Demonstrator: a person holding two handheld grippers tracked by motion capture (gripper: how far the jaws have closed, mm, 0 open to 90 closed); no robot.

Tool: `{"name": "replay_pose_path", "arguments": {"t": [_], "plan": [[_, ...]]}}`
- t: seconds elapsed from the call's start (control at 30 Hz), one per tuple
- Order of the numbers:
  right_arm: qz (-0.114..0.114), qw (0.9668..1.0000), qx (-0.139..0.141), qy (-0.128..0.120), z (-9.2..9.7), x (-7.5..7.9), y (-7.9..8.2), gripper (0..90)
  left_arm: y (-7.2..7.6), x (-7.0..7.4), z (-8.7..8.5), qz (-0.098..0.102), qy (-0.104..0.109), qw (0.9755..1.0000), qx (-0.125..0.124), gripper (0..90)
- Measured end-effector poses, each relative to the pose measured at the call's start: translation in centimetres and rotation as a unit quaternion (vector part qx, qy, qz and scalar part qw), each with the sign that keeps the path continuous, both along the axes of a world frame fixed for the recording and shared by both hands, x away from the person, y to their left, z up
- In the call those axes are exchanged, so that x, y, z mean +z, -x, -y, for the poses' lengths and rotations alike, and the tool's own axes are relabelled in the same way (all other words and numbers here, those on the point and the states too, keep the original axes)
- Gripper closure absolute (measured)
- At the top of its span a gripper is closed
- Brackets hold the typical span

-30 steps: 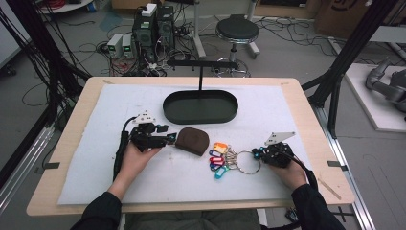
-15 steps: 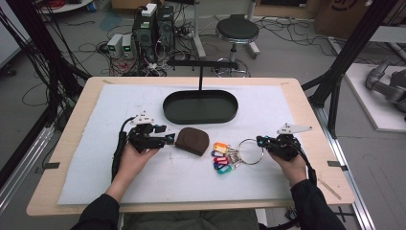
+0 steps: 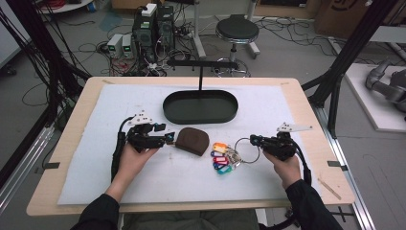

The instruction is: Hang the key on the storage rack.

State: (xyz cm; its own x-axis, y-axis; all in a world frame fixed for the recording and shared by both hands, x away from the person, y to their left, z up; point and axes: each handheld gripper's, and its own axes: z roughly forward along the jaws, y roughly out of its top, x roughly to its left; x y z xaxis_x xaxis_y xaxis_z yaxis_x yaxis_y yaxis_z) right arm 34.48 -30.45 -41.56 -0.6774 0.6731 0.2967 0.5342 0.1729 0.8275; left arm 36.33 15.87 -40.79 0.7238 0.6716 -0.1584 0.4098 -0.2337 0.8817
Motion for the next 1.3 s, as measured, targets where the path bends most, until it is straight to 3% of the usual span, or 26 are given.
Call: {"name": "replay_pose_path", "arguments": {"t": [0.1, 0.23, 0.43, 0.63, 0.9, 1.07, 1.3], "plan": [[-0.005, 1.0, 0.001, 0.0, 0.0, -0.1, 0.0, 86.5, 0.0, 0.0, 0.0, 0.0, 0.001, 1.0, 0.001, 42.4], [-0.035, 0.9993, 0.013, 0.007, -0.3, -0.4, -0.2, 83.7, 0.0, 0.0, 0.0, 0.001, 0.001, 1.0, 0.0, 42.4], [-0.031, 0.9993, 0.021, 0.01, -0.4, -0.1, 0.1, 86.8, 0.1, 0.1, -0.2, 0.0, 0.0, 1.0, -0.002, 41.8], [-0.003, 0.9994, 0.027, 0.021, -0.9, 1.1, 0.4, 87.3, 0.8, 0.4, -0.8, 0.012, 0.005, 0.9999, -0.002, 39.4], [0.04, 0.9982, 0.031, 0.033, -1.6, 4.0, 0.1, 87.5, 1.6, 0.9, -2.5, 0.023, 0.018, 0.9995, 0.008, 38.5], [0.054, 0.9968, 0.04, 0.043, -2.4, 5.3, -0.4, 87.5, 1.8, 0.8, -3.3, 0.022, 0.021, 0.9995, 0.012, 38.5], [0.063, 0.9958, 0.055, 0.038, -3.6, 7.2, -1.8, 87.7, 2.3, 0.8, -4.3, 0.025, 0.024, 0.9993, 0.016, 38.5]]}}
